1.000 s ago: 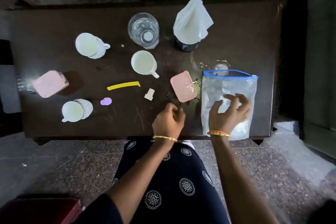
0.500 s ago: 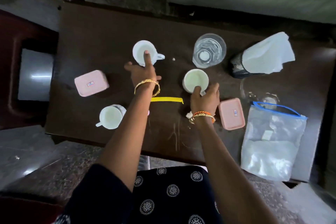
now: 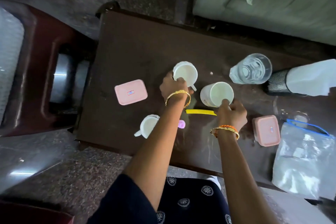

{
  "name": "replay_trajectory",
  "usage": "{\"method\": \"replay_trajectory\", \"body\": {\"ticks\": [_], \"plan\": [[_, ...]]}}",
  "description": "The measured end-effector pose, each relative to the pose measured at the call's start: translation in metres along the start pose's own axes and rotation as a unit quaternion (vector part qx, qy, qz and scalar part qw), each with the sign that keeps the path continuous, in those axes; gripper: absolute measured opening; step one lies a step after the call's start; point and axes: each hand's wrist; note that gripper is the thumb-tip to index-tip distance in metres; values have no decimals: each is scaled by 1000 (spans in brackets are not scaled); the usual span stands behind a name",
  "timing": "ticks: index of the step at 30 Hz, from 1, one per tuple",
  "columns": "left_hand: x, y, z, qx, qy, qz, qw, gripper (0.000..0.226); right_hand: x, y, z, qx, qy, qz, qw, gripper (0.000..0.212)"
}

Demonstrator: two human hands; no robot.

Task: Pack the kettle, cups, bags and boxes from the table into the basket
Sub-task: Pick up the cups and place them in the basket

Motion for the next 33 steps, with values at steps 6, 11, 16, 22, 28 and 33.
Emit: {"method": "replay_trajectory", "body": {"ticks": [6, 11, 16, 22, 28, 33], "plan": [[-24, 13, 119, -116, -1, -110, 987, 34, 68, 60, -8, 53, -55, 62, 995, 17], [-73, -2, 248, -170, 175, -133, 961, 16, 167, 119, -51, 136, -111, 180, 968, 20], [-101, -48, 342, -224, 348, -125, 902, 15, 269, 193, -114, 221, -133, 355, 899, 17], [-118, -121, 412, -286, 399, -60, 869, 15, 337, 260, -193, 317, -51, 440, 839, 31], [-122, -171, 459, -289, 353, -30, 889, 28, 362, 291, -247, 295, 79, 508, 806, 34], [-134, -205, 475, -321, 311, -4, 895, 37, 370, 315, -280, 279, 140, 550, 775, 39]]}}
Point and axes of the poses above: each hand's wrist, its own y-axis away from the middle knuckle, its own z-axis out of the back of the hand, x = y × z, and after that the axes turned 5 degrees about z, right-handed
